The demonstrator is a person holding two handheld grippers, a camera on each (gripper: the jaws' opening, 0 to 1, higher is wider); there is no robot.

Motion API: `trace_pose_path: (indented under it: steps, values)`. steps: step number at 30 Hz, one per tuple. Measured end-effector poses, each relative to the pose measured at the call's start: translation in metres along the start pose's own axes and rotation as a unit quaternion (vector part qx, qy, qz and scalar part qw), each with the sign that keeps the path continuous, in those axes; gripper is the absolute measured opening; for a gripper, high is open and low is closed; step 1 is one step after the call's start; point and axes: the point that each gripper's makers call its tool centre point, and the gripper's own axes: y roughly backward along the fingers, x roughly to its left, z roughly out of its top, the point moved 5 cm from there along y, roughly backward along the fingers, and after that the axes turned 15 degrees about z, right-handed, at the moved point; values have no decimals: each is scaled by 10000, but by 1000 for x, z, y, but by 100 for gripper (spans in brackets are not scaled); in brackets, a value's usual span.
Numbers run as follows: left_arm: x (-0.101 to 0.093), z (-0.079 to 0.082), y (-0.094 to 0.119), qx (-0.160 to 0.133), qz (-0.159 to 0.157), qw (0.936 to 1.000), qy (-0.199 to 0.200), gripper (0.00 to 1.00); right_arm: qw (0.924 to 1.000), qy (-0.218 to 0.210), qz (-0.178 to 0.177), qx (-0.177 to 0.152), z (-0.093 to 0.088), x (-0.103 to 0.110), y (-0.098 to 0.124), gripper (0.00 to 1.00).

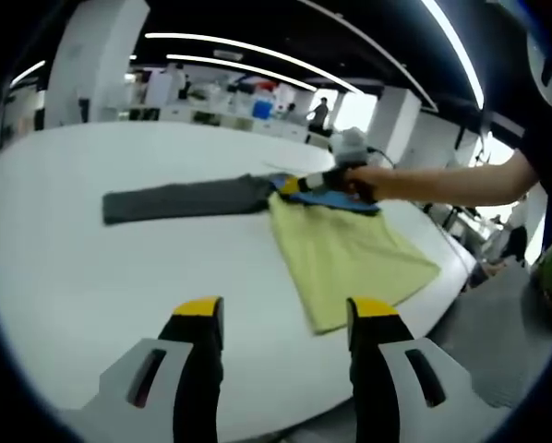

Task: Fold the garment on the visible template until the final outline fits inside the template.

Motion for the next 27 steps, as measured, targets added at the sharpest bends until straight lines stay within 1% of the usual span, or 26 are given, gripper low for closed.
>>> trace_pose_path:
  steps: [2, 9, 13, 17, 19, 20, 21, 22, 23, 24, 26, 27]
  values:
    - [-3, -1, 0, 25, -5, 10000, -8, 50, 9999, -88, 15, 81, -4, -1, -3, 0]
    - [-8, -1, 1, 29, 1, 10000, -2, 50, 10000, -24, -8, 91, -3, -4, -6, 0]
    - [-9, 0, 2, 17, 9, 10000, 2, 50, 9998, 124, -12, 166, -4, -4, -6, 0]
    - [-10, 1, 4, 17, 17, 10000, -6, 50, 9993, 272, 40, 257, -5, 3, -5, 0]
    - [-11, 1, 5, 4, 21, 10000, 4, 50, 9991, 355, 103, 208, -3, 6, -3, 7]
    - [-11, 1, 5, 1, 26, 10000, 4, 50, 9991, 366, 98, 210, -2, 6, -2, 13]
    - [-10, 1, 5, -7, 34, 10000, 6, 50, 9988, 449, 130, 110, 2, 8, 0, 25]
    - [-8, 1, 5, -13, 33, 10000, 22, 50, 9986, 505, 165, 71, 4, 10, 1, 34]
    - [-3, -1, 5, -20, 32, 10000, 22, 50, 9981, 582, 148, 97, 4, 11, 5, 41]
    - [-3, -1, 5, -28, 32, 10000, 12, 50, 9979, 623, 143, 115, 5, 12, 8, 47]
    - [-5, 0, 4, -35, 19, 10000, 14, 50, 9973, 707, 188, 113, 5, 19, 16, 51]
    - [-6, 1, 3, -45, 14, 10000, 12, 50, 9971, 720, 200, 110, 7, 16, 18, 53]
